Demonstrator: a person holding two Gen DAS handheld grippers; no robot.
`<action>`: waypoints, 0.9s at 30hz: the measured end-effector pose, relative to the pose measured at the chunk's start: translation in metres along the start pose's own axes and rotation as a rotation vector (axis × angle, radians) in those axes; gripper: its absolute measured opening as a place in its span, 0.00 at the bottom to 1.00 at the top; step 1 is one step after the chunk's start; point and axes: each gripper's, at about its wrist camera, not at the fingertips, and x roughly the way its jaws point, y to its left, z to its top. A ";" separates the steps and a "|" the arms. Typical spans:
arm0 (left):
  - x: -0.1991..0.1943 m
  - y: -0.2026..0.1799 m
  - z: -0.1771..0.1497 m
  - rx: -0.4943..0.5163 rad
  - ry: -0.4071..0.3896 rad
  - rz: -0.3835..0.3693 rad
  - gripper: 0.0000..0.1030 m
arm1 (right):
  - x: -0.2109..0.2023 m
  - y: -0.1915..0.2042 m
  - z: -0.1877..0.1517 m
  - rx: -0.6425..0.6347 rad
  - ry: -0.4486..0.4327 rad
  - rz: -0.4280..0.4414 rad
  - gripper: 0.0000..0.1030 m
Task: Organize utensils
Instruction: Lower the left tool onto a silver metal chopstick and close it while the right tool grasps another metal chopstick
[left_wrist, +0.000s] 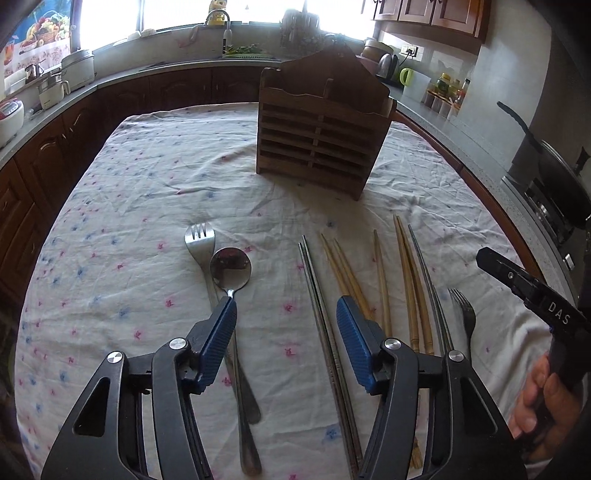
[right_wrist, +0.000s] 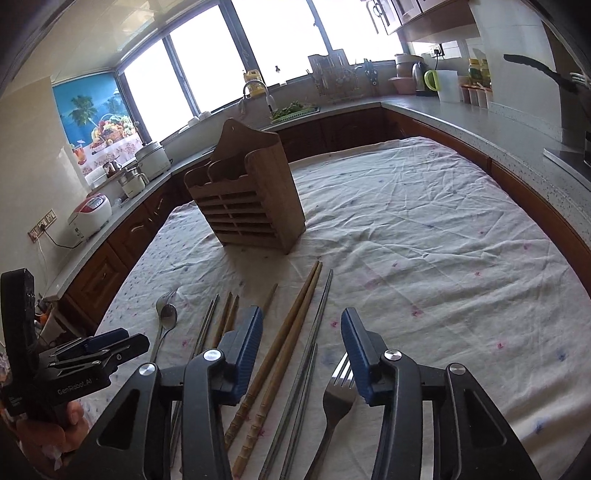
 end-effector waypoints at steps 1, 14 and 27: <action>0.005 -0.001 0.003 0.002 0.010 -0.003 0.50 | 0.007 0.000 0.002 0.001 0.019 -0.002 0.34; 0.062 -0.005 0.031 0.020 0.118 -0.013 0.31 | 0.072 -0.017 0.021 0.027 0.164 -0.045 0.21; 0.087 -0.017 0.037 0.115 0.153 0.032 0.20 | 0.097 -0.016 0.026 -0.023 0.213 -0.074 0.12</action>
